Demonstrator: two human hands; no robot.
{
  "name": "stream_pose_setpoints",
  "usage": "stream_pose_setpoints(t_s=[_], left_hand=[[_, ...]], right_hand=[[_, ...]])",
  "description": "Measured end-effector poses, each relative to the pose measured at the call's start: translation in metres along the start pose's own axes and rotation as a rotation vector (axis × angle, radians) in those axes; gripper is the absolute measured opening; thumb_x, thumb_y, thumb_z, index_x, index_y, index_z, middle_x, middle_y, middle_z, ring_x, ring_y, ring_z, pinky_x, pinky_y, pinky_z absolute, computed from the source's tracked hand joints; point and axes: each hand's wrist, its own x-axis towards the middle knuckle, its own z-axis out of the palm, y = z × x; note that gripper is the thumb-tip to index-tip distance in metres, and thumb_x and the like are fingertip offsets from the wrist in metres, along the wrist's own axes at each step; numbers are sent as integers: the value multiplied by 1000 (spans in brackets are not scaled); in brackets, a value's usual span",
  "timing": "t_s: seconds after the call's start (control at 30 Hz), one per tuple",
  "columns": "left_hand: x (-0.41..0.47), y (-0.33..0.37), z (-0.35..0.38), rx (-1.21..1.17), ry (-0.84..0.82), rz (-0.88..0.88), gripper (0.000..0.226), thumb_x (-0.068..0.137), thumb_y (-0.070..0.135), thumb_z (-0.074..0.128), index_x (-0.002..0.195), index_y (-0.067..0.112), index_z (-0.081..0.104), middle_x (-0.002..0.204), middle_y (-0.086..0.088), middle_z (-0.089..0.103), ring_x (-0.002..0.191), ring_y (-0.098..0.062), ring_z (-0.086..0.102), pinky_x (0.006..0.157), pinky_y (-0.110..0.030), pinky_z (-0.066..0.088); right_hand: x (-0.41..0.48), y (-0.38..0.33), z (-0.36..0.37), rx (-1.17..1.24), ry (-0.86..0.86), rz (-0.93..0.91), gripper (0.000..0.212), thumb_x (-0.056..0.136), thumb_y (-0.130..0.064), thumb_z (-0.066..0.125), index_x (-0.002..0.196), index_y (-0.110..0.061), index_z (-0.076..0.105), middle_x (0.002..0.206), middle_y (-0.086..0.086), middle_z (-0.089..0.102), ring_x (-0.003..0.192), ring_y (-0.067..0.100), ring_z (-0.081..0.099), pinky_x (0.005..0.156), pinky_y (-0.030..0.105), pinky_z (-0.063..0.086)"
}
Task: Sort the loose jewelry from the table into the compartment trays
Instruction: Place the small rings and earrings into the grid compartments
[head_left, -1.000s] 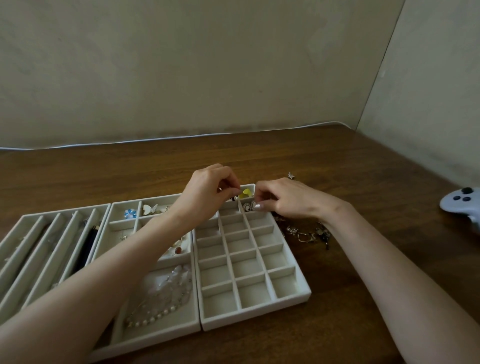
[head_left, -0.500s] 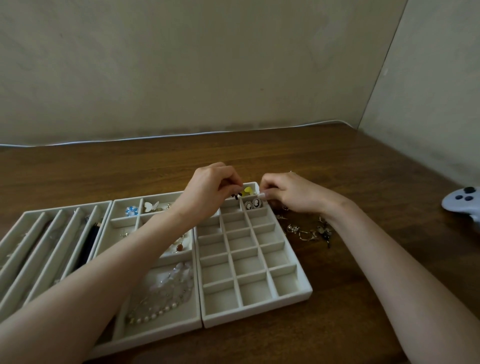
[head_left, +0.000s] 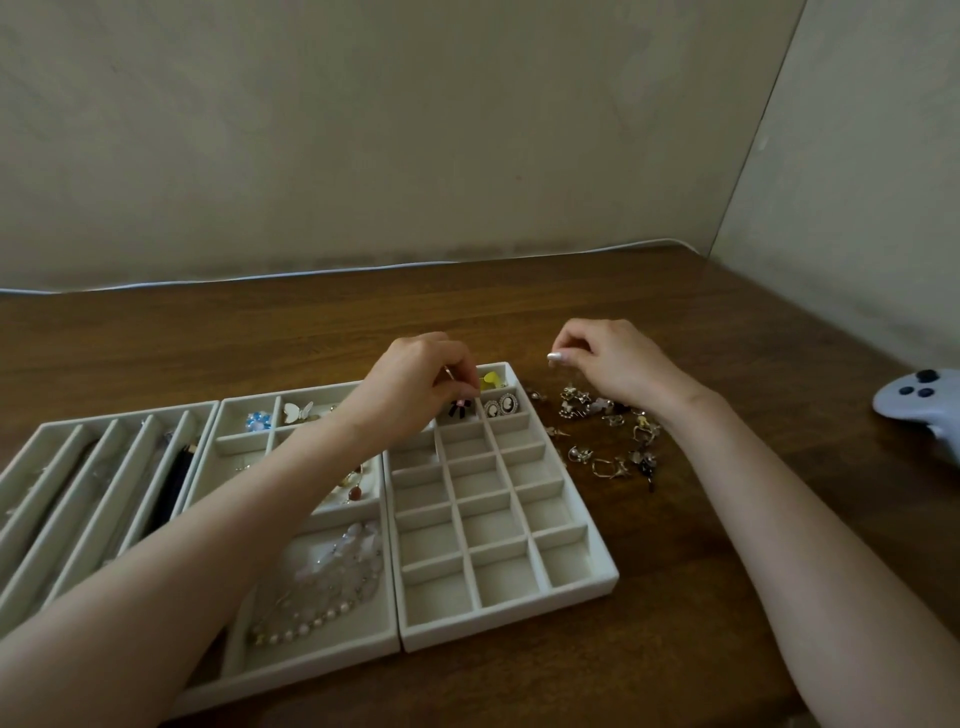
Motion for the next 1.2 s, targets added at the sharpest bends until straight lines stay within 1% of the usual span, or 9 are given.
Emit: stream_pose_setpoints(t_s=[0.1, 0.17, 0.23, 0.33, 0.53, 0.73, 0.93, 1.07, 1.2], left_hand=[[0, -2, 2, 9, -10, 11, 5, 80, 11, 71, 82, 12, 66, 85, 5, 59, 76, -7, 56, 70, -18, 46], [0, -2, 3, 24, -13, 19, 6, 79, 11, 72, 81, 12, 66, 85, 5, 59, 75, -7, 55, 72, -21, 46], [0, -1, 4, 37, -13, 26, 7, 78, 11, 72, 80, 12, 65, 84, 5, 61, 77, -11, 57, 73, -27, 48], [0, -1, 3, 36, -12, 36, 9, 79, 11, 71, 77, 15, 62, 85, 4, 61, 78, -12, 59, 75, -30, 50], [-1, 0, 5, 47, -29, 33, 13, 80, 12, 70, 77, 19, 59, 86, 5, 59, 79, -11, 58, 75, -31, 52], [-1, -1, 5, 75, -27, 37, 11, 79, 13, 71, 79, 18, 61, 90, 4, 58, 80, -12, 58, 72, -30, 52], [-1, -3, 7, 60, 44, 27, 6, 83, 11, 67, 87, 14, 63, 92, 7, 53, 76, -4, 53, 65, -12, 41], [-1, -4, 5, 34, 146, 23, 5, 84, 6, 65, 88, 10, 64, 91, 2, 58, 78, -12, 56, 69, -21, 44], [0, -2, 0, 59, 158, 30, 8, 83, 9, 66, 87, 14, 61, 90, 4, 59, 78, -12, 56, 68, -22, 45]], right_hand=[[-1, 7, -12, -11, 79, 51, 8, 95, -27, 53, 99, -24, 59, 86, -12, 55, 74, -1, 52, 58, 18, 36], [-2, 13, -20, -21, 93, 102, 4, 94, -26, 55, 96, -25, 59, 87, -11, 55, 78, 3, 54, 63, 22, 39], [-3, 19, -26, -29, 57, 159, 4, 92, -25, 59, 95, -24, 61, 89, -10, 56, 83, 7, 54, 72, 27, 42], [-6, 25, -34, 2, -59, 247, 3, 89, -22, 62, 91, -23, 63, 93, -8, 58, 85, 7, 53, 76, 29, 41], [-13, 29, -46, -13, -258, 324, 9, 85, -11, 65, 88, -19, 65, 92, -4, 59, 82, 6, 52, 62, 23, 36], [-10, 29, -43, -89, -259, 416, 8, 82, -9, 69, 85, -16, 66, 91, -4, 56, 94, 13, 49, 83, 34, 41], [-9, 29, -41, -102, -262, 471, 3, 81, -14, 71, 83, -13, 69, 94, 2, 63, 89, 15, 54, 79, 34, 43], [-8, 27, -42, -58, -238, 452, 2, 83, -15, 69, 84, -13, 68, 93, 3, 64, 82, 13, 56, 74, 30, 44], [-10, 24, -42, 135, -94, 308, 5, 85, -10, 65, 83, -15, 67, 89, 1, 65, 81, 11, 60, 63, 22, 42]])
